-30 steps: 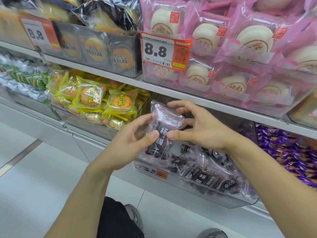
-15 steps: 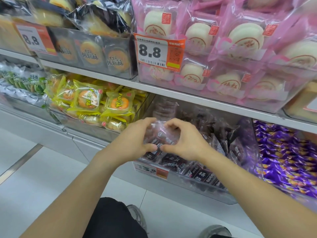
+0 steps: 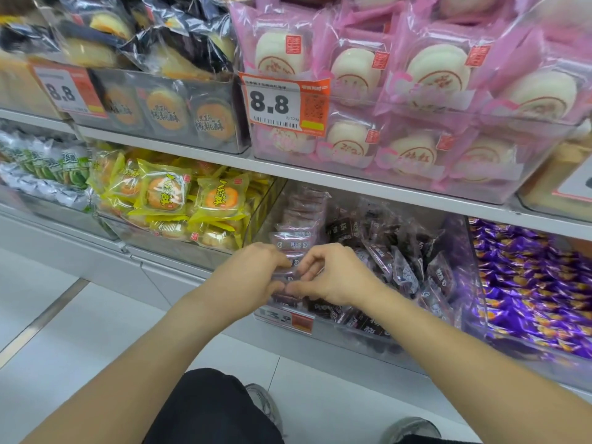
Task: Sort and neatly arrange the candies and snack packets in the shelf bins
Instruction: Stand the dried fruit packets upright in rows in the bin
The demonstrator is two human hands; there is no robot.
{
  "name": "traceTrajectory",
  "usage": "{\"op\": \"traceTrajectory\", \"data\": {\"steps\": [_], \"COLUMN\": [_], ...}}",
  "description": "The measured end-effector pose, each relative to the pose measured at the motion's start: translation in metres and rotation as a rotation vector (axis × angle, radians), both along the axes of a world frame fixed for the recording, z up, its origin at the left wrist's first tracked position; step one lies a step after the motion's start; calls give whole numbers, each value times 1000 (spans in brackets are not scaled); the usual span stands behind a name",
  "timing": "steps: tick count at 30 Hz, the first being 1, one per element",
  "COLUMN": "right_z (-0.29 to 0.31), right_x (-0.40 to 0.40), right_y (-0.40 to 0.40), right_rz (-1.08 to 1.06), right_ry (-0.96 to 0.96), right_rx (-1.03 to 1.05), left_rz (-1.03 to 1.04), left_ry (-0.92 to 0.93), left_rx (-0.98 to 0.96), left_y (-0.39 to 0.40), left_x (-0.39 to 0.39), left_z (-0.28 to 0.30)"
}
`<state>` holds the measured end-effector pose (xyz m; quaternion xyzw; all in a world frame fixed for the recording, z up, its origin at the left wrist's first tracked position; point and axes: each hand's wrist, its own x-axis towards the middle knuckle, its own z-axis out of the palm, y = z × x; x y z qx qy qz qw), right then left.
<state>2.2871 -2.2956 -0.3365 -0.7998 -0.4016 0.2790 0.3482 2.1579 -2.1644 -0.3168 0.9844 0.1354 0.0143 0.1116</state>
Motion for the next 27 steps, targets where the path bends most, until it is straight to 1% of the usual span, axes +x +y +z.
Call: {"op": "traceTrajectory", "data": {"steps": [3, 5, 7, 8, 10, 12, 13, 15, 17, 18, 21, 22, 24, 27], "right_z": [-5, -1, 0, -2, -10, -20, -20, -8, 6, 13, 25, 25, 19, 5], "right_x": [-9, -5, 0, 0, -8, -16, -17, -11, 4, 12, 27, 30, 33, 33], "right_y": [-1, -5, -7, -6, 0, 3, 2, -3, -10, -12, -7, -3, 8, 20], "right_rz": [-73, -28, 9, -12, -118, -215, -224, -158, -66, -63, -191, -212, -163, -83], "right_ry": [-2, 46, 134, 176, 233, 273, 292, 314, 265, 207, -89, -146, -159, -153], "right_rx": [31, -47, -116, -117, -66, -10, -3, -54, -120, -124, -21, 27, 70, 53], "left_rz": [29, 34, 45, 55, 81, 82, 78, 60, 59, 82, 176, 190, 186, 163], "left_ry": [-33, -46, -52, -52, -47, -6, 16, 42, 33, 12, -97, -121, -142, -123], "left_rx": [-1, -45, -116, -147, -188, -171, -158, -186, -225, -236, -259, -266, -257, -223], "left_y": [-2, -4, -4, -2, 3, 6, 7, 8, 6, 5, -5, -9, -14, -12], "left_x": [2, 3, 3, 2, 4, 7, 7, 6, 4, 3, 6, 7, 8, 6], "left_z": [-6, -6, -3, 0, 4, 7, 9, 12, 13, 12, 1, -2, -7, -5]}}
